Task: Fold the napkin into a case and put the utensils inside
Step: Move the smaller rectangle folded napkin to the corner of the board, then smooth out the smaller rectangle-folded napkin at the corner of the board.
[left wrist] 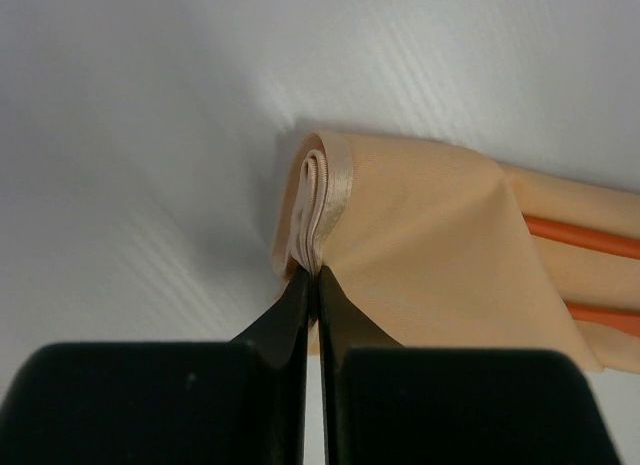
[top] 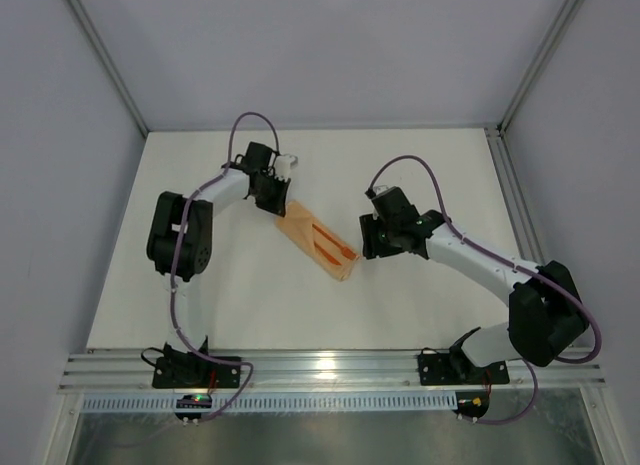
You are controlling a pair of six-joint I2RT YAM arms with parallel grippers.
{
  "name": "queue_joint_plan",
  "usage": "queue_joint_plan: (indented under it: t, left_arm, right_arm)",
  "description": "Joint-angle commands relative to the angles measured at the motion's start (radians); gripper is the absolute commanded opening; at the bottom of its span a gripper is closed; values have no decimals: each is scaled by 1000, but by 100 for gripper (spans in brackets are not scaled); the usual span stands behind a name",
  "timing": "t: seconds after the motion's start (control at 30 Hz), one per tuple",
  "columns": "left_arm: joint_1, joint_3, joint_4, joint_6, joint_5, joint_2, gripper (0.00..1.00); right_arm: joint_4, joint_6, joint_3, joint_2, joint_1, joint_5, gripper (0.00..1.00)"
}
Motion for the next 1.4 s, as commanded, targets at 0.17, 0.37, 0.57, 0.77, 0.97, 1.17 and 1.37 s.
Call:
queue_joint_plan:
  t: [0.17, 0.37, 0.57, 0.77, 0.97, 1.17, 1.37]
  left_arm:
    - [219, -108, -29, 30, -39, -141, 0]
    - [413, -146, -55, 120, -50, -184, 0]
    - [602, -129, -88, 201, -16, -191, 0]
    - [733, -113, -94, 248, 18, -179, 0]
    - [788, -128, -100, 323, 116, -164, 0]
    - [799, -140, -115, 315, 181, -187, 21]
    - [836, -148, -86, 254, 102, -266, 37]
  right_arm:
    - [30, 0, -21, -50, -4, 5, 52]
    - [29, -12, -21, -72, -4, 4, 52]
    - [58, 27, 11, -18, -4, -25, 50]
    - [127, 107, 279, 227, 55, 145, 36]
    - [151, 127, 682, 523, 227, 364, 28]
    - [-25, 141, 1180, 934, 324, 403, 11]
    - [-31, 155, 1249, 1031, 345, 465, 3]
